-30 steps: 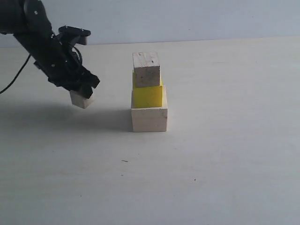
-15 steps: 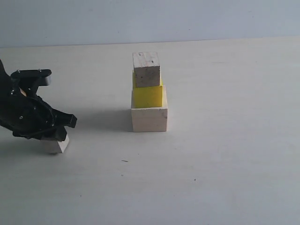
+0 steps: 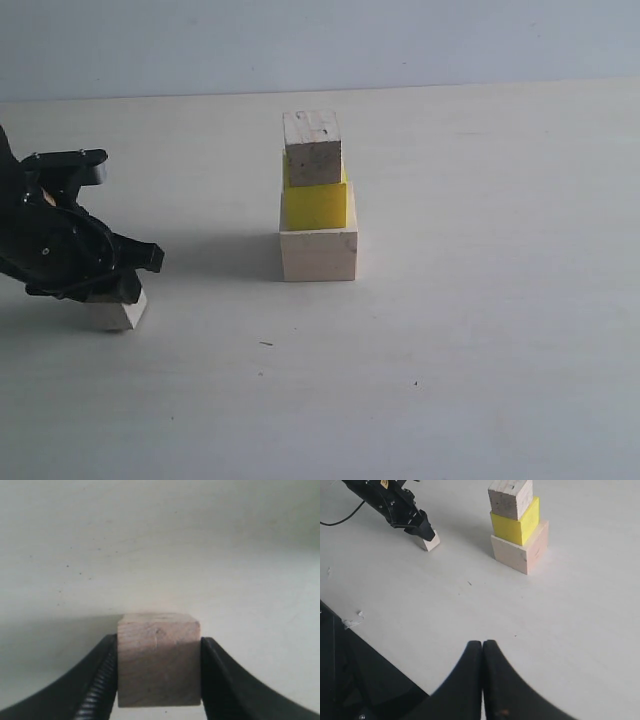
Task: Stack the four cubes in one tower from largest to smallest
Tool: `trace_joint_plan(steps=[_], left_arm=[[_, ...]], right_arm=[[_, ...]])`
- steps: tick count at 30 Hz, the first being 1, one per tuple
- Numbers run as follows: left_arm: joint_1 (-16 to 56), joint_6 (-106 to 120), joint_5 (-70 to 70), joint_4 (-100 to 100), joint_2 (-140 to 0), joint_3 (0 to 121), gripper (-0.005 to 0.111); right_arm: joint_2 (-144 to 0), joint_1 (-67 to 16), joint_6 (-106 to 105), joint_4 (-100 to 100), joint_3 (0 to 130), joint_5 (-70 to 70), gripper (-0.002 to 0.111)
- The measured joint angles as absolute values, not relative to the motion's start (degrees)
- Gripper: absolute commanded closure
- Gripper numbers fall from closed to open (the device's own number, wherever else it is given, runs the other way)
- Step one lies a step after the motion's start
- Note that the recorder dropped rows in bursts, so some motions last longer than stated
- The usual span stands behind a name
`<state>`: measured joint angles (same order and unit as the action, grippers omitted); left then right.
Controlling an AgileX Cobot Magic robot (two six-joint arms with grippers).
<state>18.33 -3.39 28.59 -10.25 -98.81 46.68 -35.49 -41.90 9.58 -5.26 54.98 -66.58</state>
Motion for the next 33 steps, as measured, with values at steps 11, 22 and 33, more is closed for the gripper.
trace_joint_plan(steps=[11,22,33], left_arm=[[18.3,-3.6,28.8,-10.1,-99.8,46.9,0.072],[18.3,-4.2,36.0,-10.6,-101.4,46.6,0.034],[18.3,-5.2,44.4,-10.7,-101.5,55.5,0.049]], right_arm=[[-35.5,-41.9,9.6,-5.3,55.0,-66.6,0.108],[-35.5,-41.9,9.6,-5.3,55.0,-66.6,0.108],[-35.5,-41.9,9.6,-5.3,55.0,-66.6,0.108]])
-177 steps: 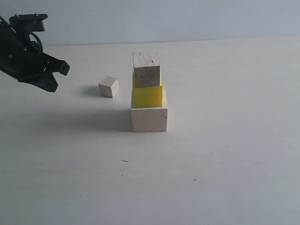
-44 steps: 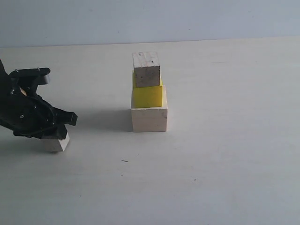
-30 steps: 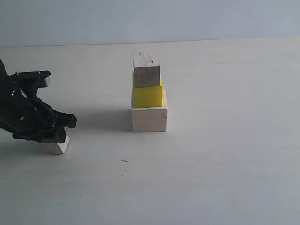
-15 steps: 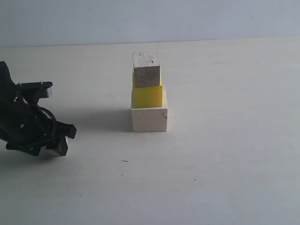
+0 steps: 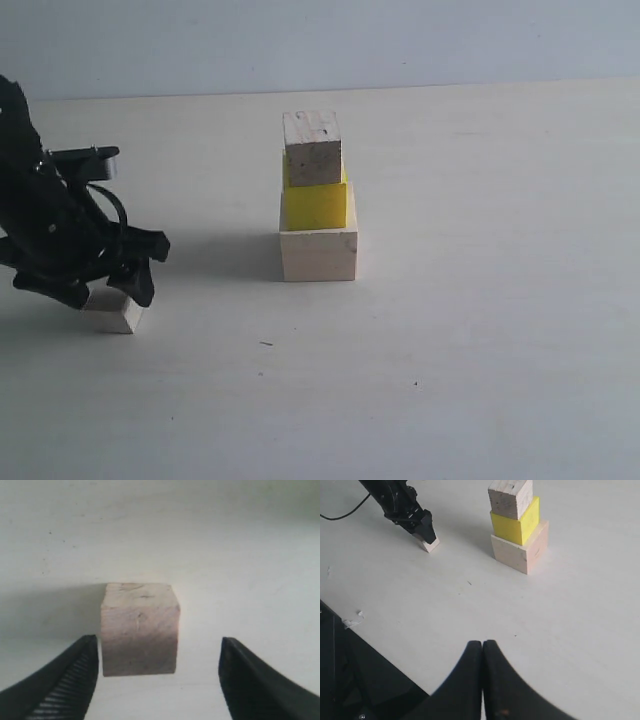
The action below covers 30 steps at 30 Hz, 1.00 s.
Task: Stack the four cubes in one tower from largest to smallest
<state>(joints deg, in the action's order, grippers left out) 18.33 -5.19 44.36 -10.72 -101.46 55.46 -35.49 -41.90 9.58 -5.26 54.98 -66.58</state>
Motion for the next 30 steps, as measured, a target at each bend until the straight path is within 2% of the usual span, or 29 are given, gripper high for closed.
trace_joint_plan(steps=[8,16,30], left_arm=[[18.3,-8.5,56.0,-7.9,-103.5,64.5,0.051],[18.3,-10.3,57.5,-7.8,-105.1,65.7,0.036],[18.3,-9.5,56.6,-6.3,-108.4,65.7,0.037]], right_arm=[[-35.5,-41.9,9.6,-5.3,55.0,-66.6,0.108],[-35.5,-41.9,9.6,-5.3,55.0,-66.6,0.108],[-35.5,-41.9,9.5,-5.3,55.0,-66.6,0.108]])
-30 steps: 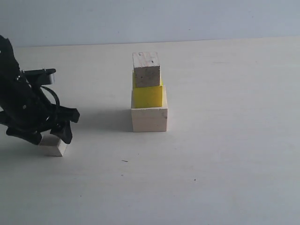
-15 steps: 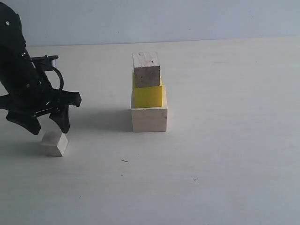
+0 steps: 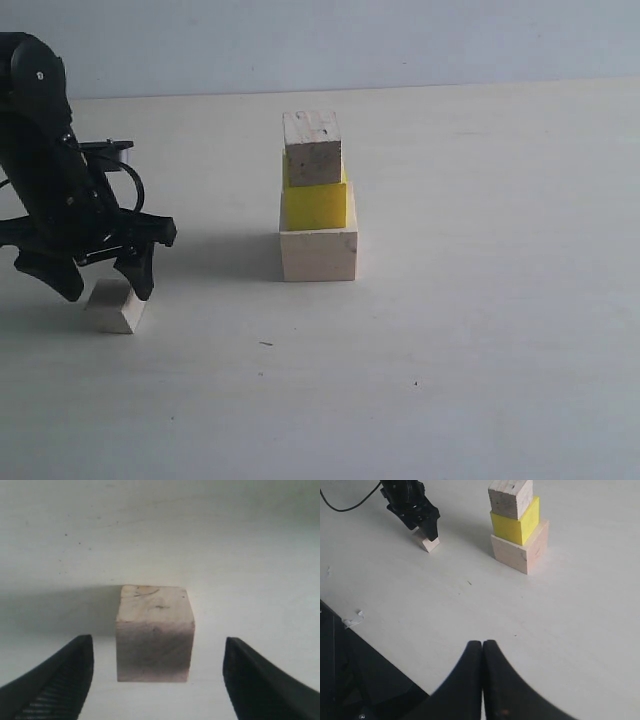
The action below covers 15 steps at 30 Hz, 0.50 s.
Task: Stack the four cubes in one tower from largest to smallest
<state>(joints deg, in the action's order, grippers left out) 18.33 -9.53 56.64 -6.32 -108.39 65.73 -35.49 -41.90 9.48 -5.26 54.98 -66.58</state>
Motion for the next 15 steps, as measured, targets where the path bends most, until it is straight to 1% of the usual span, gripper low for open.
trace_joint_plan(steps=[11,15], left_arm=[[19.4,-8.3,54.1,-5.1,-108.4,65.7,0.037],[20.3,-8.2,53.0,-5.1,-108.8,65.8,0.045]], right_arm=[[-35.5,-41.9,9.5,-5.3,55.0,-66.6,0.108],[-35.5,-41.9,9.5,-5.3,55.0,-66.6,0.108]])
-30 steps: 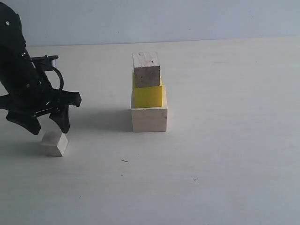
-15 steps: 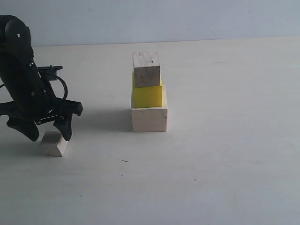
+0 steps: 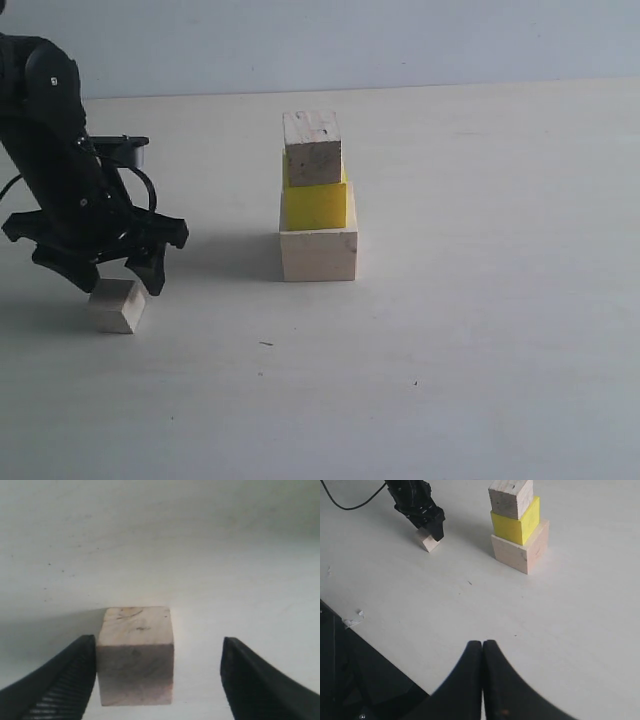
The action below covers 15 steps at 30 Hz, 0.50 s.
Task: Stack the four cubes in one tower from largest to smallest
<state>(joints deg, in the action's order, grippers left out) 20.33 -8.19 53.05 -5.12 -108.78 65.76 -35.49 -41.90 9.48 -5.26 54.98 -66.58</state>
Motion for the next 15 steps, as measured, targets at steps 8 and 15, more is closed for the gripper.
trace_joint_plan(steps=[8,15], left_arm=[[20.3,-8.2,52.6,-4.0,-109.8,65.9,0.041],[20.3,-8.2,52.5,-3.7,-110.5,65.9,0.041]], right_arm=[[-35.5,-41.9,9.5,-6.0,55.0,-66.6,0.108],[-35.5,-41.9,9.5,-6.0,55.0,-66.6,0.108]])
